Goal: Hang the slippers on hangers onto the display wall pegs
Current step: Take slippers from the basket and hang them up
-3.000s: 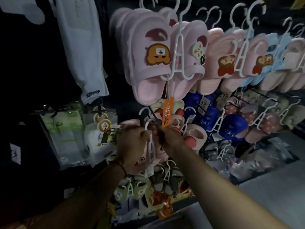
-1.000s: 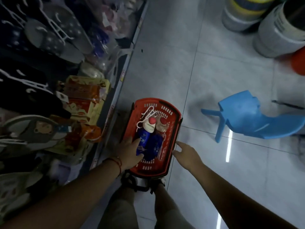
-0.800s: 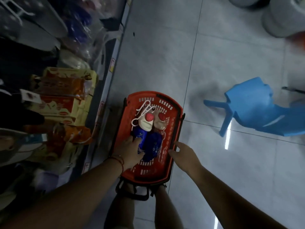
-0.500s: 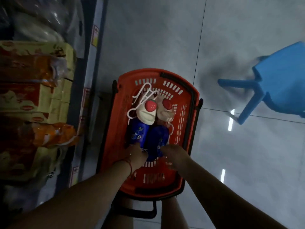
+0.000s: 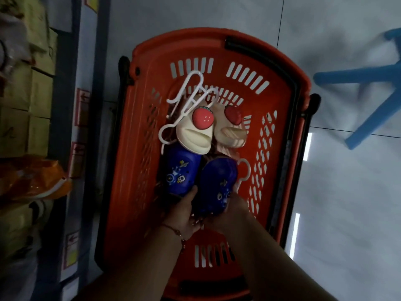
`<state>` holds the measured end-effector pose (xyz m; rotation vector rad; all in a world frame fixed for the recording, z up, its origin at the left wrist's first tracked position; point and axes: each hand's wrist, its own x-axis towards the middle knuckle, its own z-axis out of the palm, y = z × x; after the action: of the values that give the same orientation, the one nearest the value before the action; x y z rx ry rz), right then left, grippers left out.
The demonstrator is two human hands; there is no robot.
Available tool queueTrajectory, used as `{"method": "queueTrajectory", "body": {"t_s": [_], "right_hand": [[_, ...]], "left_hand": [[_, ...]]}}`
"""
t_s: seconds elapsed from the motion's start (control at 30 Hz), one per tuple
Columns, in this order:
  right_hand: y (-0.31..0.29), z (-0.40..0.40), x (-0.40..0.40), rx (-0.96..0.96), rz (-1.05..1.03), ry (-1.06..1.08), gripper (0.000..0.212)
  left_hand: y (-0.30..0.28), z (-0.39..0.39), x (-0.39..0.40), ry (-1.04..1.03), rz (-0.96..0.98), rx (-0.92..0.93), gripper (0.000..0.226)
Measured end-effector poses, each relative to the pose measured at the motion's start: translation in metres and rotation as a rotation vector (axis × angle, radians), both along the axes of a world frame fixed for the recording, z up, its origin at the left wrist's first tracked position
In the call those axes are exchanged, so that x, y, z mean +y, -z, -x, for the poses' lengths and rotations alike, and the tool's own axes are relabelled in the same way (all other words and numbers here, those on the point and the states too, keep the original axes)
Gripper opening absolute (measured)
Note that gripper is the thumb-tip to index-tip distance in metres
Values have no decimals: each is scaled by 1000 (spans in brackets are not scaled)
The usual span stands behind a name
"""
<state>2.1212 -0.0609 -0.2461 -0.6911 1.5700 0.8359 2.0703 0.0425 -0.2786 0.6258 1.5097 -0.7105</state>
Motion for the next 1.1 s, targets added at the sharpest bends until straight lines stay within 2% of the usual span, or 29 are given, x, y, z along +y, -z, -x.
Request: {"method": "queueTrajectory", "body": {"t_s": [0.1, 0.2, 0.3, 0.37, 0.4, 0.47, 0.57, 0.7, 0.83, 0.97, 1.1], "right_hand": [[9, 10, 7, 78, 65, 158, 33], [10, 16, 8, 101, 84, 263, 39], [-3, 14, 8, 52, 91, 282, 37], [-10, 12, 5, 58, 110, 262, 36], [-15, 11, 4, 55, 112, 258, 37], [-24, 10, 4, 35, 111, 258, 41], [-37, 11, 4, -14, 89, 270, 43], [-69, 8, 2, -86, 49, 229, 34], [-106, 13, -2, -199, 0, 154, 52], [-160, 8, -3, -282, -23, 118, 59], [-230, -6, 1, -361, 12, 111, 61]], "left_hand": [[8, 3, -4, -30, -4, -70, 50], [8, 2, -4, 8, -50, -38, 49], [7, 3, -4, 21, -88, -3, 62], [3, 4, -3, 140, -221, 7, 67], [-6, 1, -2, 244, -318, -17, 60], [-29, -8, 0, 342, -479, -132, 17], [-50, -12, 4, 408, -529, -289, 35], [-74, -10, 11, 425, -575, -380, 21], [-116, -5, 12, 460, -603, -451, 20], [-171, -2, 6, 483, -613, -528, 11], [-239, -16, 11, 497, -656, -623, 32]]}}
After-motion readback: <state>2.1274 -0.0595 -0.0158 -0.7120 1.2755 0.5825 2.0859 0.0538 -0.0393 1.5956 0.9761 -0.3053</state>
